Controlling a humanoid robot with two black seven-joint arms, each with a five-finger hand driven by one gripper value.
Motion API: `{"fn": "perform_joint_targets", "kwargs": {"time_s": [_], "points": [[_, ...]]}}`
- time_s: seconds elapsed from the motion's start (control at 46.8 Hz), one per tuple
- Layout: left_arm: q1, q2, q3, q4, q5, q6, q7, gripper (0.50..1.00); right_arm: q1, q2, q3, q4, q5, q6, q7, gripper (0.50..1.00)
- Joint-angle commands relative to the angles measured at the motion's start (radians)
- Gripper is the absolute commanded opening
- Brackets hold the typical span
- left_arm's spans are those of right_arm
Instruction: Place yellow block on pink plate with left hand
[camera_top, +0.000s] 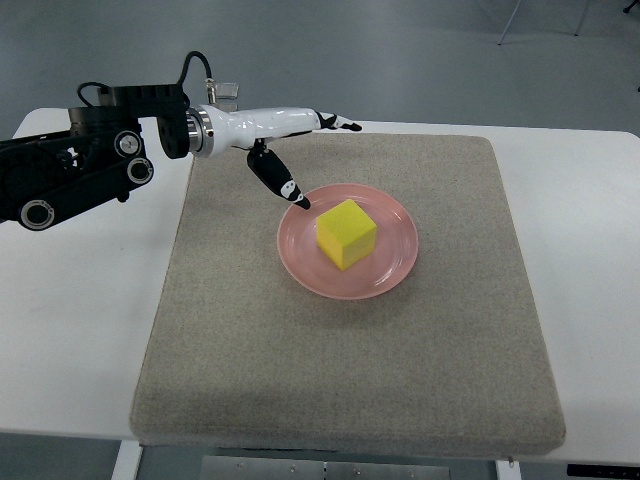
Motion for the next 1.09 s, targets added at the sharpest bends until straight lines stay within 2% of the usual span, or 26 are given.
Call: {"fn": "perform_joint_targets", "kwargs": {"time_s": [0.0,0.235,0.342,0.578,0.663,0.77,0.856,0.963,1.07], "points": [[0.0,0.034,0.0,0.034,-0.168,-0.002,0.0,0.994,0.0,0.0,0.0,0.0,0.0,0.0,0.0,0.924],[0.052,0.06,-0.001,0.197,-0.573,-0.003,0.0,0.994,0.0,0.0,0.0,0.0,0.0,0.0,0.0,0.924],[0.11,0.065,-0.004,0.224,-0.755,-0.011,-0.001,0.994,0.0,0.0,0.0,0.0,0.0,0.0,0.0,0.924],[0.204,0.049,-0.13,0.276,-0.832,-0.022,0.0,0.994,0.0,0.0,0.0,0.0,0.0,0.0,0.0,0.924],[0.244,0.04,-0.205,0.281,-0.886,-0.066,0.005,0.994,0.0,0.0,0.0,0.0,0.0,0.0,0.0,0.924],[0.272,0.045,-0.263,0.301,-1.051,-0.187,0.029,0.994,0.0,0.0,0.0,0.0,0.0,0.0,0.0,0.924],[0.273,0.048,-0.271,0.338,-1.161,-0.265,0.09,0.994,0.0,0.0,0.0,0.0,0.0,0.0,0.0,0.924],[0.267,0.04,-0.274,0.413,-1.202,-0.285,0.172,0.994,0.0,0.0,0.0,0.0,0.0,0.0,0.0,0.924],[0.267,0.037,-0.283,0.45,-1.221,-0.292,0.192,0.994,0.0,0.0,0.0,0.0,0.0,0.0,0.0,0.924]]}}
